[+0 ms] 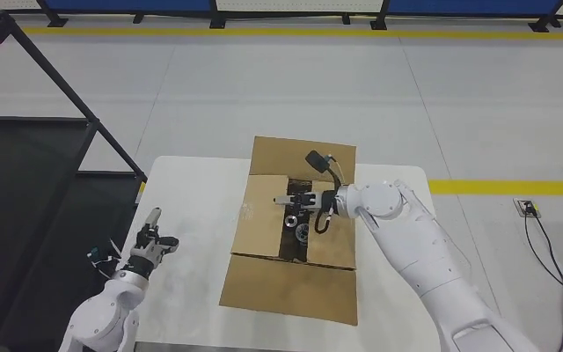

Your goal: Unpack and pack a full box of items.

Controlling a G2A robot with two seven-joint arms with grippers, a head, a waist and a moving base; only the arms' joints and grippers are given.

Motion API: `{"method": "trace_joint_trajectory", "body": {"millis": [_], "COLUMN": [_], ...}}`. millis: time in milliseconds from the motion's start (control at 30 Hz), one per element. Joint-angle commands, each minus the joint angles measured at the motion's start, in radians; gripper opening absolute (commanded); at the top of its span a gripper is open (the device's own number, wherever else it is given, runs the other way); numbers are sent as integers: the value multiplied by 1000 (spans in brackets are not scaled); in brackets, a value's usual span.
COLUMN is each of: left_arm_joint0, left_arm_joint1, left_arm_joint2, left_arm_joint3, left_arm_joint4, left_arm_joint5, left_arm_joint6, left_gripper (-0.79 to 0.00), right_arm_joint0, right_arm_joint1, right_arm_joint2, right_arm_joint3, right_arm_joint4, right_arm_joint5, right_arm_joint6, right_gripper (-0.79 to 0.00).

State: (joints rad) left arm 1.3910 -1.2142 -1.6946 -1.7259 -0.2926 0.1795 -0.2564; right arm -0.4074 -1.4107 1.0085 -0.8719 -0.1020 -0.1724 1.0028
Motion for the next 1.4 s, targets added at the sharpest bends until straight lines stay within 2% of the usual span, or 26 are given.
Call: {"method": "trace_joint_trajectory", "body": {"millis": [0,133,233,500,533,700,833,1000,1100,1233,1367], "left_arm_joint0": [35,111,165,165,165,140,127,136,137,133,118], "left_arm_joint1": [9,30,52,52,52,62,71,82,90,95,94], "left_arm_joint2": [-20,-62,-93,-93,-86,-31,-20,-21,-18,2,41], "left_arm_joint3": [-45,-124,-175,-175,-177,-173,-141,-129,-128,-125,-127], "left_arm_joint4": [51,182,383,383,380,361,317,237,225,221,208], "left_arm_joint5": [-18,-77,-145,-145,-148,-125,-116,-122,-124,-117,-109], "left_arm_joint6": [-86,-269,-426,-426,-428,-609,-732,-885,-963,-968,-921], "left_gripper": [0,0,0,0,0,0,0,0,0,0,0], "right_arm_joint0": [-31,-115,-132,-134,-139,-134,-106,-29,22,87,133], "right_arm_joint1": [22,64,70,69,69,77,84,74,59,41,31], "right_arm_joint2": [50,170,185,186,187,245,280,241,209,182,180], "right_arm_joint3": [-72,-206,-227,-227,-225,-172,-71,108,224,358,458], "right_arm_joint4": [-22,-40,-44,-44,-47,-80,-91,-168,-167,-129,-84], "right_arm_joint5": [24,69,87,83,74,-17,-86,-112,-151,-227,-298], "right_arm_joint6": [-11,-46,-50,-64,-93,-323,-406,-511,-518,-458,-414], "right_gripper": [0,0,0,0,0,0,0,0,0,0,0]}}
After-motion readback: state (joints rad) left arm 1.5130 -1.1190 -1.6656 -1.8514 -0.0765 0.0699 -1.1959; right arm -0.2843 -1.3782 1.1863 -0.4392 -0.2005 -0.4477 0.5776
